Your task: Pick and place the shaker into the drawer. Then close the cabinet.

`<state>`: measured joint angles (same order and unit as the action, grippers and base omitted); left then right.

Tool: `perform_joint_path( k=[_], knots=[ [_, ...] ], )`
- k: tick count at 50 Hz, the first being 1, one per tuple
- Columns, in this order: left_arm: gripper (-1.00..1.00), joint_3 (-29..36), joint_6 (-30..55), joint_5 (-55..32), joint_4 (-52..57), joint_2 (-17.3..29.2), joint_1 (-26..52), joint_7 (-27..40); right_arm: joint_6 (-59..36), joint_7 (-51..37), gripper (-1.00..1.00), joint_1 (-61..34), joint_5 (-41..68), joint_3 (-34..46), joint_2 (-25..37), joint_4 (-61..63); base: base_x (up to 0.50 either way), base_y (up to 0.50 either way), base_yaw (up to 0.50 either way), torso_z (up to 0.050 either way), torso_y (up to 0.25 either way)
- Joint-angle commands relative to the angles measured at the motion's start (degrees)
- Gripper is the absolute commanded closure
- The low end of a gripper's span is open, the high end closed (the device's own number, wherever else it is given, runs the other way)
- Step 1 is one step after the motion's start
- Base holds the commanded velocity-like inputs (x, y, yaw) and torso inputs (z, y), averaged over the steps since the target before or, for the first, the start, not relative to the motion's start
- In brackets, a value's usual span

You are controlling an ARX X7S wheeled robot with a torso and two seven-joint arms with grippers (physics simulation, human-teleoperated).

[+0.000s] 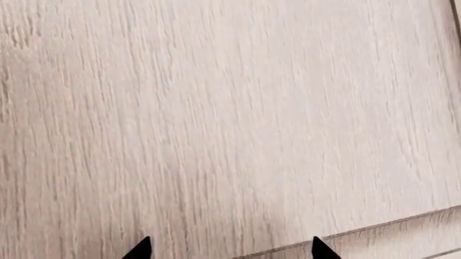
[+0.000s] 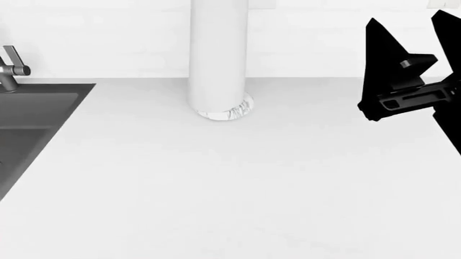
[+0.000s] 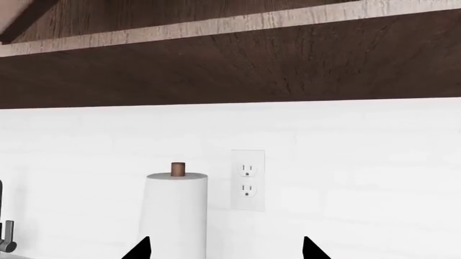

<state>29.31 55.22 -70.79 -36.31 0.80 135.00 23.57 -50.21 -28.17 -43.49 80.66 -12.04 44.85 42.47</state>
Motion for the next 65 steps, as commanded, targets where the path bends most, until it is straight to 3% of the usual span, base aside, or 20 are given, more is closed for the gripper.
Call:
perform_joint_path(
  k=[1,10,19,33,65],
  knots=[
    [-1.0,10.53,-0.2,-13.09,-13.41,-0.79,-0.01,4.6,0.11,-0.56,-1.0,-0.37,1.0,-0.27,0.78,0.29,0.0,0.0,0.0,0.0,0.0],
    [-1.0,13.74,-1.86,-19.76,-10.39,-0.79,-0.01,7.47,0.28,-0.84,-1.0,-0.06,1.58,-0.65,1.18,0.5,0.0,0.0,0.0,0.0,0.0],
    [-1.0,21.51,-5.65,-23.5,-8.11,-0.79,-0.01,13.0,0.62,-0.53,-1.0,0.51,1.65,-1.1,1.44,0.61,0.0,0.0,0.0,0.0,0.0],
    [-1.0,26.82,-10.96,-23.67,-10.98,-0.79,-0.01,15.51,0.87,-0.5,-1.0,0.83,1.74,-1.15,1.68,0.73,0.0,0.0,0.0,0.0,0.0],
    [-1.0,31.99,-19.7,-28.27,-12.68,-0.8,-0.01,22.24,1.58,-0.31,-1.0,1.96,1.84,-1.74,2.32,0.99,0.0,0.0,0.0,0.0,0.0]
  ],
)
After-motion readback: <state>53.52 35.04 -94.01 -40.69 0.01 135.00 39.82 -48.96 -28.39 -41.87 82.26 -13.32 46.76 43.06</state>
